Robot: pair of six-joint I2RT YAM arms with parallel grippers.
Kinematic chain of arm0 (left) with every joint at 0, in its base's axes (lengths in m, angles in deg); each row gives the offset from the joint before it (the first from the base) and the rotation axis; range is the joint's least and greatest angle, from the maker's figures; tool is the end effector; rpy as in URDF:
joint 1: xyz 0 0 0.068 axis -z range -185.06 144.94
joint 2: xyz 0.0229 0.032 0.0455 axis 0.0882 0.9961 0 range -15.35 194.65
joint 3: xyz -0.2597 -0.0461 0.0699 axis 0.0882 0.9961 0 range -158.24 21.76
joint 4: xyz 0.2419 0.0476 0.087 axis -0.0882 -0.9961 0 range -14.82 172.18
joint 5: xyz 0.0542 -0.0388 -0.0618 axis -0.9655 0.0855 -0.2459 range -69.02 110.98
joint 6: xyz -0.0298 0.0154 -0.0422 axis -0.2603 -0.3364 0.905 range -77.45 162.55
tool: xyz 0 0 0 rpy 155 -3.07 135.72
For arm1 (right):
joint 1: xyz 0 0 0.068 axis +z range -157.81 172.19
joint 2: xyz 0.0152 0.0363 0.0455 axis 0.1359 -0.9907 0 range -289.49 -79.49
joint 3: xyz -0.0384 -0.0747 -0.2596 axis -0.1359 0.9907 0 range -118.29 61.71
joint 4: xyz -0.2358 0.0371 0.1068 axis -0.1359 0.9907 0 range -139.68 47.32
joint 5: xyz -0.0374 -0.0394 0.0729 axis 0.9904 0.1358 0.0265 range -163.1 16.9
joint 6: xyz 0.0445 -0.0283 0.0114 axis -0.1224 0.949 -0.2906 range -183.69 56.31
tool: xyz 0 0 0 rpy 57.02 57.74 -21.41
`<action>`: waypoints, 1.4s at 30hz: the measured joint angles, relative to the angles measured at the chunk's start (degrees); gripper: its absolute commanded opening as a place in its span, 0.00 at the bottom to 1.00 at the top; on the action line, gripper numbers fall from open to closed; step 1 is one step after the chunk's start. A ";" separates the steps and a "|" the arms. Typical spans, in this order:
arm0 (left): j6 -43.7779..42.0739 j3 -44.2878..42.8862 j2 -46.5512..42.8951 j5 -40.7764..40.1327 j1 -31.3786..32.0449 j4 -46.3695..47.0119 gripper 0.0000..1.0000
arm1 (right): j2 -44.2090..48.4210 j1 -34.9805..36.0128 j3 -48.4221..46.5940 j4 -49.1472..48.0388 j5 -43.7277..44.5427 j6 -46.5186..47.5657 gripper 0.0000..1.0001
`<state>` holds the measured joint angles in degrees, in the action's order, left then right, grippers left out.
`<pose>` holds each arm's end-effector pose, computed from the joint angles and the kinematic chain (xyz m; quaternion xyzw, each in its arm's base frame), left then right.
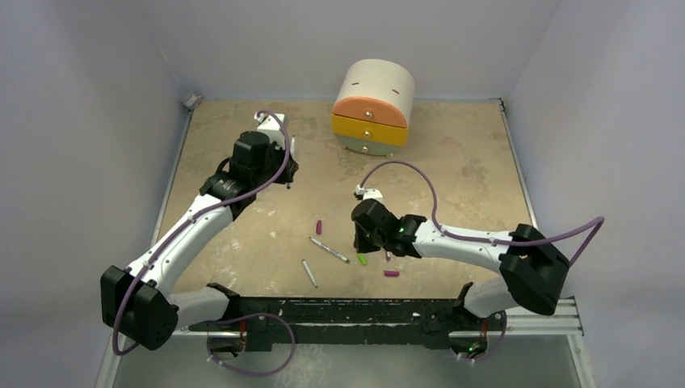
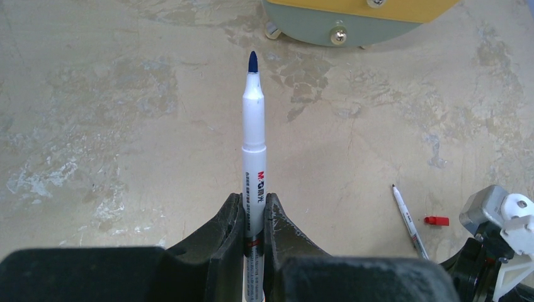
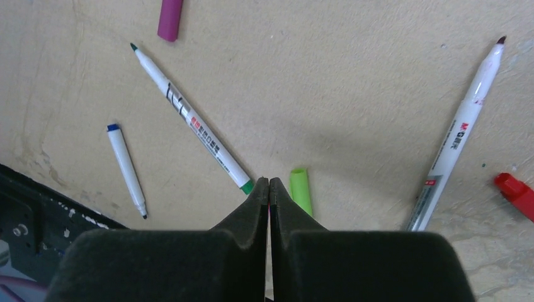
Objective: Insert the pens into the pen caps
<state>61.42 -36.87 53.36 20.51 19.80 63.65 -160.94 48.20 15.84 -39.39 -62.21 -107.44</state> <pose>0.2470 -0.1142 0.3232 0.0428 0.8588 -0.1868 0.4751 0.1682 0.2373 0.2026 -0.0631 0.9211 0.2292 0.3082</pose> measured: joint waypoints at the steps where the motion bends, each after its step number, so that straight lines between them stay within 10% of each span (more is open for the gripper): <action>1: 0.00 0.04 0.00 0.02 0.00 0.00 0.00 | 0.15 0.57 0.37 0.00 0.00 -0.31 0.00; 42: -0.02 0.39 0.28 0.02 0.00 -0.07 0.00 | -1.92 4.09 5.62 2.71 0.11 -7.80 0.00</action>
<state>61.40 -36.48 53.64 20.54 19.80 63.59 -162.86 52.29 21.46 -36.68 -62.10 -115.24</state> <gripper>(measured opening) 0.090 0.004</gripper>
